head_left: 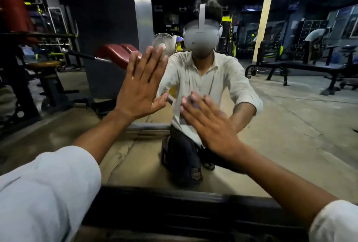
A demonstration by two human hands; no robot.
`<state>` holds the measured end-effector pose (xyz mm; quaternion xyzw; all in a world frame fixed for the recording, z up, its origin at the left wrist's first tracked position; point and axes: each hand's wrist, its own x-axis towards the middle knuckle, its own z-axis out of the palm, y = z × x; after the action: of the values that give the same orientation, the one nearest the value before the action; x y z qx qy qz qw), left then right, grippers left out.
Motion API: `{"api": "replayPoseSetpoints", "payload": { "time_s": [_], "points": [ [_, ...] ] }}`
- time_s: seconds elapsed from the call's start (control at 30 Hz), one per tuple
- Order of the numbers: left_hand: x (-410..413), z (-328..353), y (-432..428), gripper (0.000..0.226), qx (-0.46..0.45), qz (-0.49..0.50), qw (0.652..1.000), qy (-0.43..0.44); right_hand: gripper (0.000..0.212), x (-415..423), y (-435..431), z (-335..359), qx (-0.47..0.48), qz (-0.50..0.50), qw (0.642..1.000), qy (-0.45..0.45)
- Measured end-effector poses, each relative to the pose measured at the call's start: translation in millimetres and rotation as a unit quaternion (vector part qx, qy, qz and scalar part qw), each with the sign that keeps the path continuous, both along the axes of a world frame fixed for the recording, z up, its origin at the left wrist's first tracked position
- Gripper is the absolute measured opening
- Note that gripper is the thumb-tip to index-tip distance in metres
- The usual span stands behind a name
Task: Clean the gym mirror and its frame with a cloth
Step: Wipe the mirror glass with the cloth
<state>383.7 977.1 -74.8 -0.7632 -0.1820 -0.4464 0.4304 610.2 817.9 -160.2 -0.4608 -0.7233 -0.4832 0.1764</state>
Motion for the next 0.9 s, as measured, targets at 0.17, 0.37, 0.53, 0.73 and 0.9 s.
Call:
{"api": "replayPoseSetpoints", "payload": {
  "time_s": [0.17,0.37,0.53,0.73,0.9],
  "points": [
    [-1.7,-9.6,0.8,0.09,-0.018,-0.007,1.0,-0.011,0.053,16.3,-11.0,-29.6,-0.117,0.029,0.982,-0.142],
    [-0.5,-9.6,3.1,0.087,-0.007,-0.011,1.0,-0.02,0.063,7.9,-30.5,-30.9,-0.01,-0.05,0.999,0.003],
    [-2.3,-7.5,2.7,0.09,-0.019,-0.032,0.999,-0.005,0.068,26.0,-25.7,-12.6,-0.146,-0.017,0.986,-0.083],
    [15.4,15.1,-19.1,0.068,-0.045,-0.101,0.991,-0.077,0.072,0.6,-35.0,97.6,0.003,-0.056,0.998,0.003],
    [55.0,98.3,-43.8,0.07,-0.039,-0.126,0.989,-0.069,0.064,13.1,-30.7,173.3,0.037,-0.078,0.995,-0.043]
  ]
}}
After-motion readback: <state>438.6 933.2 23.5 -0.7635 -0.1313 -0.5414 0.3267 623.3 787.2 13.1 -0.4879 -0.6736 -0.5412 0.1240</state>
